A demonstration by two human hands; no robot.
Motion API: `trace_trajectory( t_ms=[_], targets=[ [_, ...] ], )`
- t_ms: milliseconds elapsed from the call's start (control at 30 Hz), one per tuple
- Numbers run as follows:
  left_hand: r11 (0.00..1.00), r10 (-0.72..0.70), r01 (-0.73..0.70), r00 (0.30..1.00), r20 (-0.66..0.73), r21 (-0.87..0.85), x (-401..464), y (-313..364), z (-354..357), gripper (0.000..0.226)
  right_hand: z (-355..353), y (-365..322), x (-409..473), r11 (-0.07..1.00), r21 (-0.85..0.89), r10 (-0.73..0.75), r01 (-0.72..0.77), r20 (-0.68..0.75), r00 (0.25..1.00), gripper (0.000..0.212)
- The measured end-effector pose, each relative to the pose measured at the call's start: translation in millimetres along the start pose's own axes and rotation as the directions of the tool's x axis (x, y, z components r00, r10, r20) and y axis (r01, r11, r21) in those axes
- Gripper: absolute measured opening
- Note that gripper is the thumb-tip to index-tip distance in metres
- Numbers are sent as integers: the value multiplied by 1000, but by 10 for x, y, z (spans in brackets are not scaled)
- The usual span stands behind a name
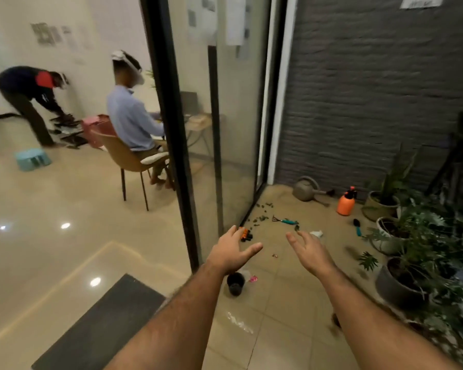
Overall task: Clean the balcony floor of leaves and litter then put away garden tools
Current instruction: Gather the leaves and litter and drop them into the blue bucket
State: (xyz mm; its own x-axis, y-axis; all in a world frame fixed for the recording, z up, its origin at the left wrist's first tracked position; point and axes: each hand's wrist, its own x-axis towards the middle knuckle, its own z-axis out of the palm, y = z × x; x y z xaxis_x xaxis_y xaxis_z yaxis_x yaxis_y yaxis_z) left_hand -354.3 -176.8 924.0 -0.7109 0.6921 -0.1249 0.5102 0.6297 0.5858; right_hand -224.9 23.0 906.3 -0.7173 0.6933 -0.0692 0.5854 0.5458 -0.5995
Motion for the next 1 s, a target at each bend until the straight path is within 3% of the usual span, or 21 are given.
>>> trace_trajectory(
  t_ms=[267,400,533,667,900,1000],
  targets=[
    [989,96,-102,993,67,104,738,739,374,93,-544,686,552,990,-131,30,-42,-88,996,81],
    [987,109,-115,992,63,112,1189,1027,604,93,-677,964,887,985,-164,36,-46,-67,997,105],
    [988,96,-104,993,72,118,1631,1188,798,93,-720,1138,1272,982,-180,42,-52,-59,997,85],
    [987,75,-91,990,117,136,2121,1132,915,95,-630,1244,1724,988,-139,57,-60,-28,998,94],
    [989,79,-99,982,170,111,3123,684,974,96,-270,1363,2543,981,-146,128,-125,11,992,75],
    [988,81,-105,976,203,111,3456,428,924,95,-175,1410,2764,976,-108,196,-192,30,980,88]
  ],
)
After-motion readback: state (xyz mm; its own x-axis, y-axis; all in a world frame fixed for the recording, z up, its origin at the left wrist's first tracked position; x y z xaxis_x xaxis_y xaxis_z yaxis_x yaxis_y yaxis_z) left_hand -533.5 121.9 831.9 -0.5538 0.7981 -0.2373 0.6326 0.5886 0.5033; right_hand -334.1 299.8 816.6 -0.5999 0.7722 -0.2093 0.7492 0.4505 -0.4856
